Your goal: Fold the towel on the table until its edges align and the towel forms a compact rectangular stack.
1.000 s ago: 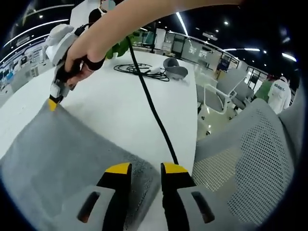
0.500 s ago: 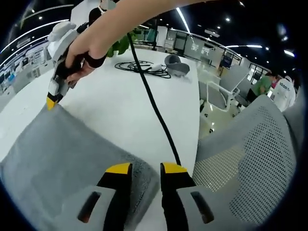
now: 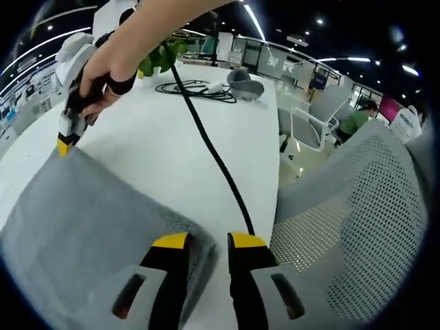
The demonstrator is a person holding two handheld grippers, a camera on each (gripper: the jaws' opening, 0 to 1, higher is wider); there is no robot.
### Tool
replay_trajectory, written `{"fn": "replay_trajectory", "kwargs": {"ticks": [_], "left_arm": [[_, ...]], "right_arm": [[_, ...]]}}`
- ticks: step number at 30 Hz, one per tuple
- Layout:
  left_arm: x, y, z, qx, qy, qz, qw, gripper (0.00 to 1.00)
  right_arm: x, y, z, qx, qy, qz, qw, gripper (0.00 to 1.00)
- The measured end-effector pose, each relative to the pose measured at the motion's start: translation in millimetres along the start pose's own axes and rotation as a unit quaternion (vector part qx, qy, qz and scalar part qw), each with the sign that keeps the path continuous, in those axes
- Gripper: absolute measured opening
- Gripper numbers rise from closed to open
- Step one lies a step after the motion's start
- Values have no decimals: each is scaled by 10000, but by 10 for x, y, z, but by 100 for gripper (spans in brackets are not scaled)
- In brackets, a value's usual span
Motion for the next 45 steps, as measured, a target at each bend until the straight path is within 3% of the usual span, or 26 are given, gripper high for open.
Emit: {"fn": "replay_trajectory", "kwargs": {"ticks": [2,8,13,22,29,31,40,45], "left_arm": [[-16,36,9,-109,-96,42,9999,21],[-27,13,-9,-57,-102,-53,9999,19],[-68,10,5,-36,-245,85,9997,12],[-97,25,18,9,-212,124,9997,9],[-101,25,20,-22,-177,261,9995,8],[-100,26,21,-31,-174,294,9994,8],[-104,24,15,-26,-169,373,9992,6],[-134,-1,-49,251,-144,-3,9996,3]], "right_arm": [[28,0,20,-25,71,-101,9999,18],[69,15,12,45,226,-41,9997,17],[56,36,0,47,275,-17,9996,15],[121,-29,3,327,457,66,9984,15],[169,-16,26,318,480,206,9981,16],[134,42,62,115,417,-12,9991,13],[84,2,78,202,397,-183,9988,2],[95,-7,67,214,396,-129,9989,1]]}}
Point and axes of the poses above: the point that each gripper's makers call its tool centre point, and the gripper's own axes: z roughly forward along the fingers, x roughly to its right, y roughly out of its underside, the point moved 3 cm from there along -z, roughly backward along the fingers, and after that the axes turned 7 degrees about -x, right-handed, at the moved point
